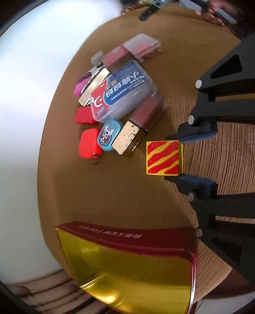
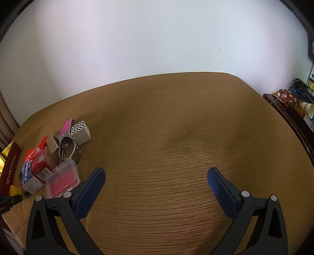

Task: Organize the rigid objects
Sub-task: 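Close the left tool on the yellow-red striped cube and lift it, then lower the cube into the tin and open the left tool while the right tool grasps the clear red-lined box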

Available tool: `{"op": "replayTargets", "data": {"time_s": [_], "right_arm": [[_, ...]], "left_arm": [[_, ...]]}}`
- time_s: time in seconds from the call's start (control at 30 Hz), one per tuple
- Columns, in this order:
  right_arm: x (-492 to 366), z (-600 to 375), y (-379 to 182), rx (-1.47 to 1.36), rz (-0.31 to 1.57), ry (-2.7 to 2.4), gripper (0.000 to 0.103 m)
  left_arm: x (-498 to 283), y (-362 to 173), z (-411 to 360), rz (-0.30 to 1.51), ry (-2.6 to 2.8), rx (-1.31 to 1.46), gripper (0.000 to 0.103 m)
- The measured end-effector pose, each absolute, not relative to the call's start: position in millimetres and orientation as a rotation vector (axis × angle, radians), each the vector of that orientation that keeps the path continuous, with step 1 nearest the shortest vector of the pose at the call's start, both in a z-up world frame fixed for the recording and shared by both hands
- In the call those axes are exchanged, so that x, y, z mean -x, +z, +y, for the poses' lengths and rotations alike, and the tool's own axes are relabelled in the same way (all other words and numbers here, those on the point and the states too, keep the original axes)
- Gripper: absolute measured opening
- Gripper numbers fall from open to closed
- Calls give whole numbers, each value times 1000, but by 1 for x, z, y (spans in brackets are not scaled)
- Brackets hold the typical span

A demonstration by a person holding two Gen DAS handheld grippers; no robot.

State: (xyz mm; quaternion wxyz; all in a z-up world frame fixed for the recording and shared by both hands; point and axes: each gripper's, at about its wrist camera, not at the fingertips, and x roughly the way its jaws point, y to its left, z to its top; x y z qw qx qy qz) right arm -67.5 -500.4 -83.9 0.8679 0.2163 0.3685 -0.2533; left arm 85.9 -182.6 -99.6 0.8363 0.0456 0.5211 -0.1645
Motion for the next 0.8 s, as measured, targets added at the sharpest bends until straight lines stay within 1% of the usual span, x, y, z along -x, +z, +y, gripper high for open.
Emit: {"op": "replayTargets", "data": {"time_s": [0.23,0.47,0.6,0.7,0.8], "right_arm": [[65,-499,-85,-465,773,-491,103],[54,-483,-81,-459,777,-272,103],[46,-460,-73,-439,786,-166,103],[32,-431,-64,-368,799,-91,103],[17,-400,-62,-214,834,-49,103]], "left_arm": [[-74,-97,-173,1111,-392,-68,30],[-39,-85,-168,1127,-434,-41,30],[-32,-71,-161,1101,-438,-25,30],[-28,-55,-148,1079,-440,5,30],[-25,-40,-136,1057,-437,22,30]]}}
